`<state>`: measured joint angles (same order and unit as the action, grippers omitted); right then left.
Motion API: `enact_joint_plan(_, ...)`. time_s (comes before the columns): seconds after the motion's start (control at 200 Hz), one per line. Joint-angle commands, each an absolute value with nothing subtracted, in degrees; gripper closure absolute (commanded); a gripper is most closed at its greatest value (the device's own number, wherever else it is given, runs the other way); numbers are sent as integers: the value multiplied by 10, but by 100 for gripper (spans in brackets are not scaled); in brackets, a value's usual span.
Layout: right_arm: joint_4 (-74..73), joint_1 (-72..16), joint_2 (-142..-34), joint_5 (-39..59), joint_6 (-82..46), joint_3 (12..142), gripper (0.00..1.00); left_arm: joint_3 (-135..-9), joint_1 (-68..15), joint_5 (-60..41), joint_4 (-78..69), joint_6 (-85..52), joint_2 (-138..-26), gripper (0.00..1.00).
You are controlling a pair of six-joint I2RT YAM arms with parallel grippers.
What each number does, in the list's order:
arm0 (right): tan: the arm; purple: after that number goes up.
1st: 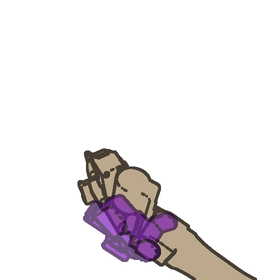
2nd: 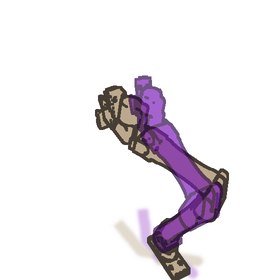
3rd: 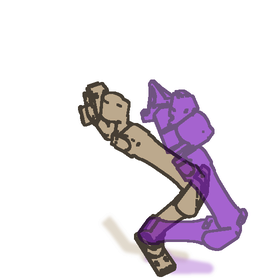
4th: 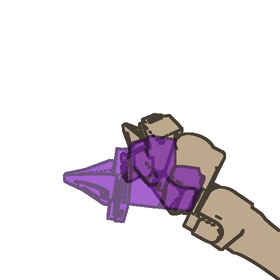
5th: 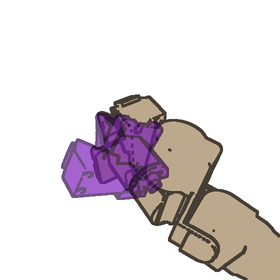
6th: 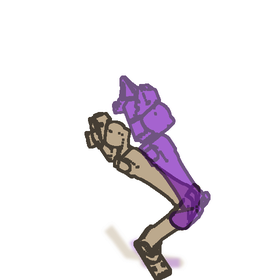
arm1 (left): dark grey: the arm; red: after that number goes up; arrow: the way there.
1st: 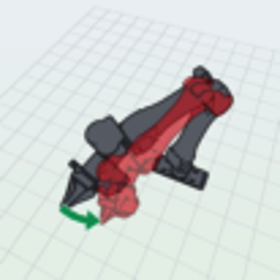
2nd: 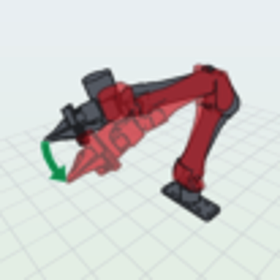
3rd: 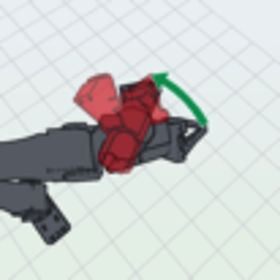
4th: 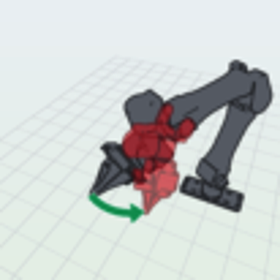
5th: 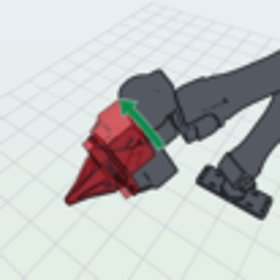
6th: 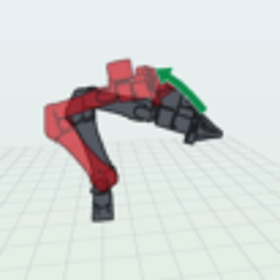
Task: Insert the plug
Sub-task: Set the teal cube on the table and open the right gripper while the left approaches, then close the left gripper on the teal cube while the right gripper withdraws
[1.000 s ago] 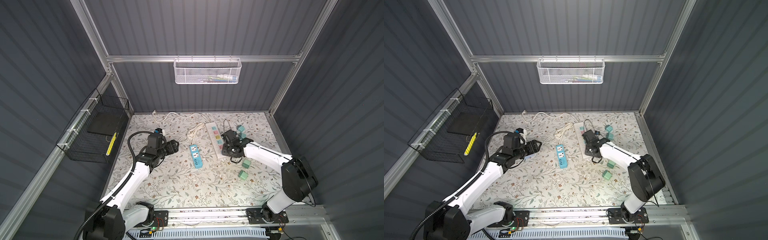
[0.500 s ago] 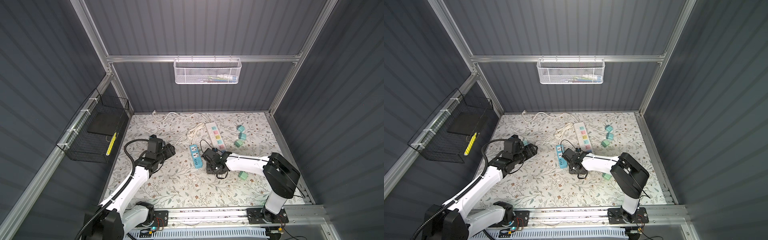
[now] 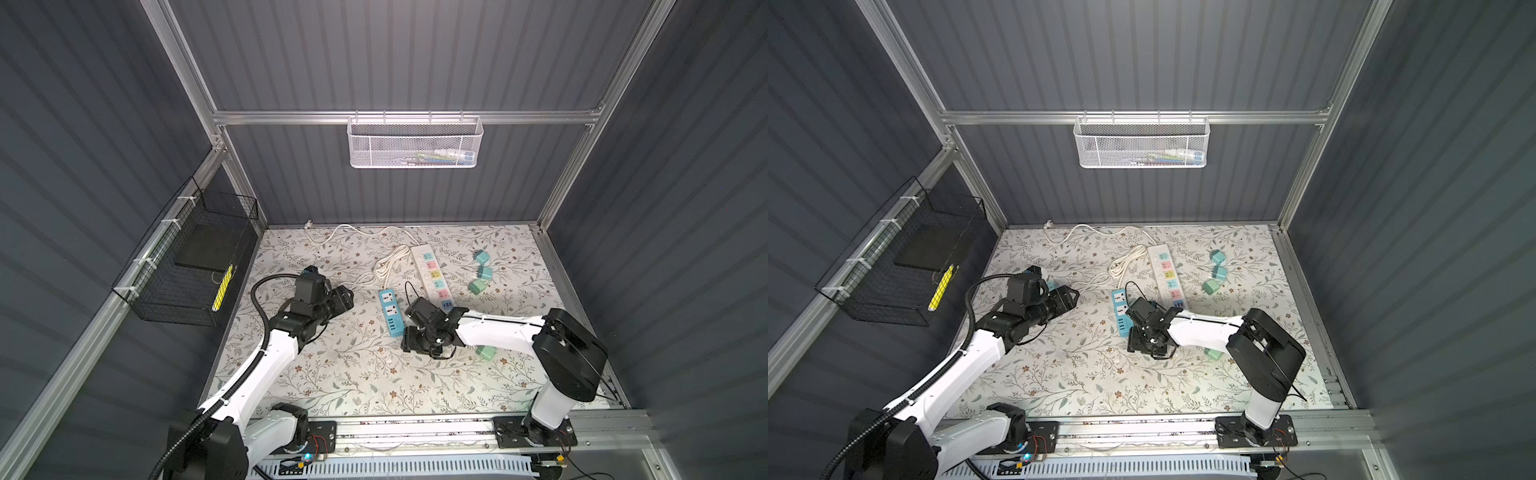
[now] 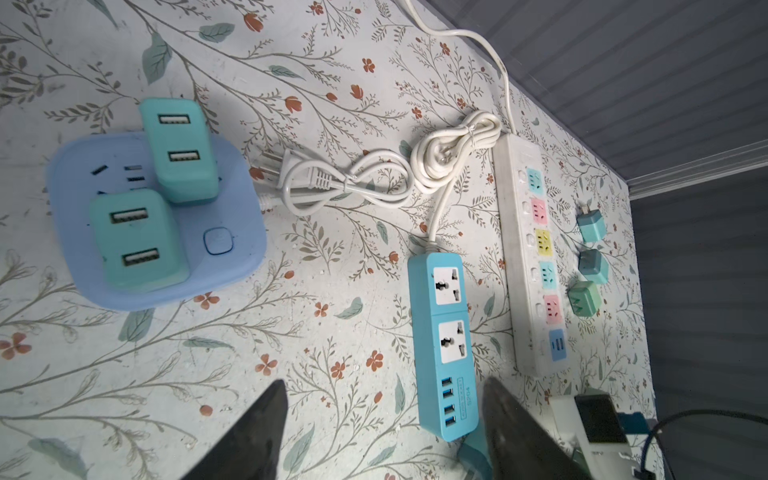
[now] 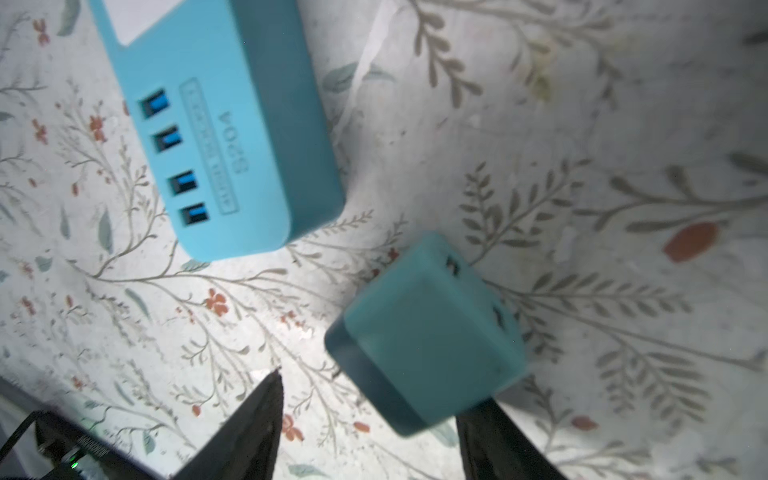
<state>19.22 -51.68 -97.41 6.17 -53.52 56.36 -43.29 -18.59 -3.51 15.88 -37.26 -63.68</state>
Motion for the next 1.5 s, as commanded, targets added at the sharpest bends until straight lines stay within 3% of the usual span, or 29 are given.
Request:
enact_joint_plan(0.0,213,-510,-933,48,-514,577,33,-473,-229,-33,181,-322,-660,27)
enact_joint_plan(0.095,267,-494,-887,-36,-465,574,32,-529,-318,46,237,-263,-711,27)
enact_joint_plan(0.2,281,-462,-806,-135,-419,543,28,-578,-380,63,272,-216,-775,29)
enact_joint_plan(0.3,238,-432,-704,-208,-377,488,16,-618,-431,80,300,-165,-823,31)
enact_joint_plan(0.36,175,-407,-660,-221,-345,449,21,-645,-463,91,321,-138,-861,30)
enact_joint_plan(0.465,161,-329,-606,-134,-315,440,19,-693,-500,83,361,-102,-930,30)
enact_joint_plan(0.56,136,-274,-594,-53,-295,426,26,-731,-531,89,396,-79,-984,32)
enact_joint_plan(0.745,114,-256,-598,20,-278,414,51,-798,-571,101,451,-60,-1072,37)
enact_joint_plan(1.001,101,-252,-593,35,-273,393,48,-838,-571,100,476,-58,-1121,38)
enact_joint_plan(1.496,101,-245,-591,31,-266,382,46,-824,-571,67,462,-74,-1157,51)
